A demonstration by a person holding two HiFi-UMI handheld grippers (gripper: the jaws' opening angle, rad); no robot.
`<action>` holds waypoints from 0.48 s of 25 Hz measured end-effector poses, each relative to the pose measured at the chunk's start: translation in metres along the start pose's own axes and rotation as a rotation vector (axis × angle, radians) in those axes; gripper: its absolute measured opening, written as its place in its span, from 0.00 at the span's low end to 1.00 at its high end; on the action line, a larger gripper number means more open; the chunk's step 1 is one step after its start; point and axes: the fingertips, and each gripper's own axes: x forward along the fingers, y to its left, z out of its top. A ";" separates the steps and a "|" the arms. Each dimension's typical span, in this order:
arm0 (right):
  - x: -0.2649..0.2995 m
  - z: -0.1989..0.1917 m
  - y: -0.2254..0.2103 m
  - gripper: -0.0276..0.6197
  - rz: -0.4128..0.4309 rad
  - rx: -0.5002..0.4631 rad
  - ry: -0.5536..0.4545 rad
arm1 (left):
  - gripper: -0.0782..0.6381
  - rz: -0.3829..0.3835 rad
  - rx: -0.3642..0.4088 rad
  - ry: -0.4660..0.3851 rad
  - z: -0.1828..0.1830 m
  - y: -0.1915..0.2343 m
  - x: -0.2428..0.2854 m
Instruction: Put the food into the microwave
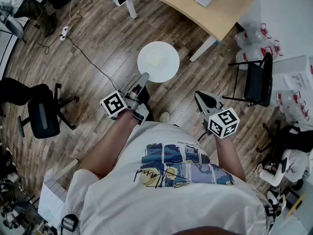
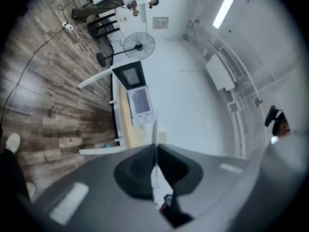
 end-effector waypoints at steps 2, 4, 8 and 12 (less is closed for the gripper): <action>0.009 0.003 -0.006 0.05 0.029 0.005 -0.001 | 0.13 0.028 0.020 -0.013 0.003 0.004 0.003; 0.017 0.011 -0.015 0.05 0.045 0.008 -0.007 | 0.13 0.037 0.031 -0.016 0.008 0.007 0.013; 0.034 0.034 -0.042 0.05 0.030 0.003 -0.021 | 0.13 0.038 0.031 0.000 0.024 0.018 0.045; 0.054 0.068 -0.069 0.05 0.001 0.005 -0.034 | 0.13 0.025 0.046 0.029 0.056 0.025 0.094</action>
